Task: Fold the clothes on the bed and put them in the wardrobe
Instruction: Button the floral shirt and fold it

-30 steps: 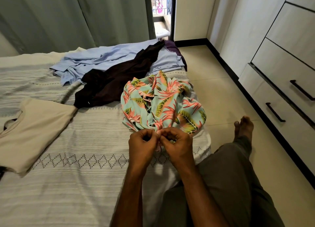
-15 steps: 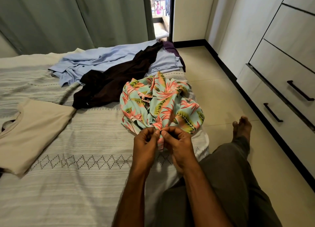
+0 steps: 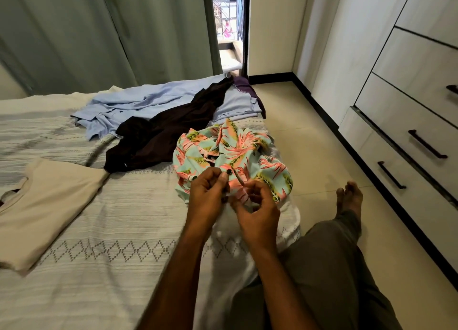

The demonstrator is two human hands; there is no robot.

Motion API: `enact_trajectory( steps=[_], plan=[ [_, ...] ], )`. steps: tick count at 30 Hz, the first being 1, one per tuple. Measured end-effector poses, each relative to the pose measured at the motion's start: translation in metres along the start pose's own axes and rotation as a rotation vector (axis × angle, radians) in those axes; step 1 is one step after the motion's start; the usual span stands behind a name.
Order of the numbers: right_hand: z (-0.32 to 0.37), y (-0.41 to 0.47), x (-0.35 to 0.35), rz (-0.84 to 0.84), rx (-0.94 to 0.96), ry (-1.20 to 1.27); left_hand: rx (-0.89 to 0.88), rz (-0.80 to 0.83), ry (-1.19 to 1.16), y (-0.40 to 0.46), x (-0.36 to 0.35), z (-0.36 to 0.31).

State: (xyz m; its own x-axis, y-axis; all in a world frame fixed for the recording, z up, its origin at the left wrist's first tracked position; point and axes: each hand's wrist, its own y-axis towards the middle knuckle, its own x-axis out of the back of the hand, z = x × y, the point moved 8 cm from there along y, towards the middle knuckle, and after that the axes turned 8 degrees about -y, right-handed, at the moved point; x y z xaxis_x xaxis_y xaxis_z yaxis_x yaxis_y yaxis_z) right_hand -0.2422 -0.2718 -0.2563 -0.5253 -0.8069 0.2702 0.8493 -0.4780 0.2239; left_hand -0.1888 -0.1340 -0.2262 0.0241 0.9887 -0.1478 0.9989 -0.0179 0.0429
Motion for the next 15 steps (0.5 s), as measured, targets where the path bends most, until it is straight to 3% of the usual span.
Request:
enact_trajectory(
  steps=[4,8,11,13,15],
  plan=[
    [0.011,0.029,0.009,-0.072,0.032,-0.02,-0.118,0.244,0.188,0.007,-0.008,-0.011],
    [0.022,0.065,0.002,0.085,-0.053,0.082,-0.2,0.208,0.401,0.013,0.001,0.001],
    [0.046,0.086,-0.003,0.256,0.032,-0.022,-0.319,0.179,0.511,0.02,-0.002,-0.009],
    [0.058,0.099,0.001,0.337,0.129,-0.231,-0.283,0.21,0.456,0.029,-0.004,-0.015],
    [0.068,0.113,0.013,0.37,0.201,-0.399,-0.131,0.231,0.235,0.042,0.002,-0.023]
  ],
)
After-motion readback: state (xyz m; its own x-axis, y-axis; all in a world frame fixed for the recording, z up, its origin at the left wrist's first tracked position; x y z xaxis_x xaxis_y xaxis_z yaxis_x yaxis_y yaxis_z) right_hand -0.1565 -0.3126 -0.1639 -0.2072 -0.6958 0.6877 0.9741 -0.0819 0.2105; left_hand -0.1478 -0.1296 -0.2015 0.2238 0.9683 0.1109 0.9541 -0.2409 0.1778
